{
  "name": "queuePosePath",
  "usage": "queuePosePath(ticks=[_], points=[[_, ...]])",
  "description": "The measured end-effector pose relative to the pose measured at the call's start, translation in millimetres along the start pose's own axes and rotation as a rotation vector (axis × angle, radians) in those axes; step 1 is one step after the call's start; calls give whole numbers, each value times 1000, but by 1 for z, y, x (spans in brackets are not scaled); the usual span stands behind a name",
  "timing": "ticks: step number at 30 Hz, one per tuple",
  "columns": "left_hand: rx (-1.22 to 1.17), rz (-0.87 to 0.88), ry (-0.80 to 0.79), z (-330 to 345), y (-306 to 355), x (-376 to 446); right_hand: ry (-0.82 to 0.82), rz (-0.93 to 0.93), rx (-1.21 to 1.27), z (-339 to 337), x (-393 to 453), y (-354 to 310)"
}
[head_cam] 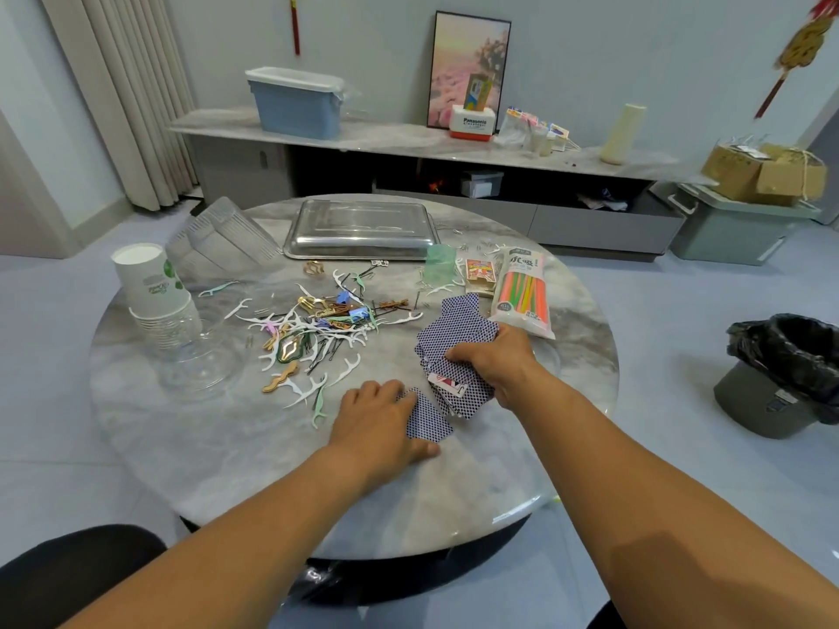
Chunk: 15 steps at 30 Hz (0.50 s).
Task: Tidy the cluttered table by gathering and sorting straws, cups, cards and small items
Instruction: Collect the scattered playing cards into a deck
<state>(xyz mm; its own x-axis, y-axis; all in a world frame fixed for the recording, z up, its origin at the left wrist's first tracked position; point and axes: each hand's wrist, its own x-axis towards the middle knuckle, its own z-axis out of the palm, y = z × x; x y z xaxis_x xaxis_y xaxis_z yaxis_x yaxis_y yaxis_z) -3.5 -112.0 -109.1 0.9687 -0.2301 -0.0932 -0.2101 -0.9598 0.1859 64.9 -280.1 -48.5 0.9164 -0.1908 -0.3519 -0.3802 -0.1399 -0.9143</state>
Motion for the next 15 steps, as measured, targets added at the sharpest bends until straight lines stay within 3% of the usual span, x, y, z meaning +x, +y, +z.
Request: queuePosePath(ticks=[3,7,15], points=[[-33,21,-56,-3,5,0,-33,43,34,1,0,2],[-148,-199,-132,-19,9,10,-49,59,-21,-1,0,-1],[-68,-316,-286,-31,19,17,-67,20,-127,-2,-4,-1]])
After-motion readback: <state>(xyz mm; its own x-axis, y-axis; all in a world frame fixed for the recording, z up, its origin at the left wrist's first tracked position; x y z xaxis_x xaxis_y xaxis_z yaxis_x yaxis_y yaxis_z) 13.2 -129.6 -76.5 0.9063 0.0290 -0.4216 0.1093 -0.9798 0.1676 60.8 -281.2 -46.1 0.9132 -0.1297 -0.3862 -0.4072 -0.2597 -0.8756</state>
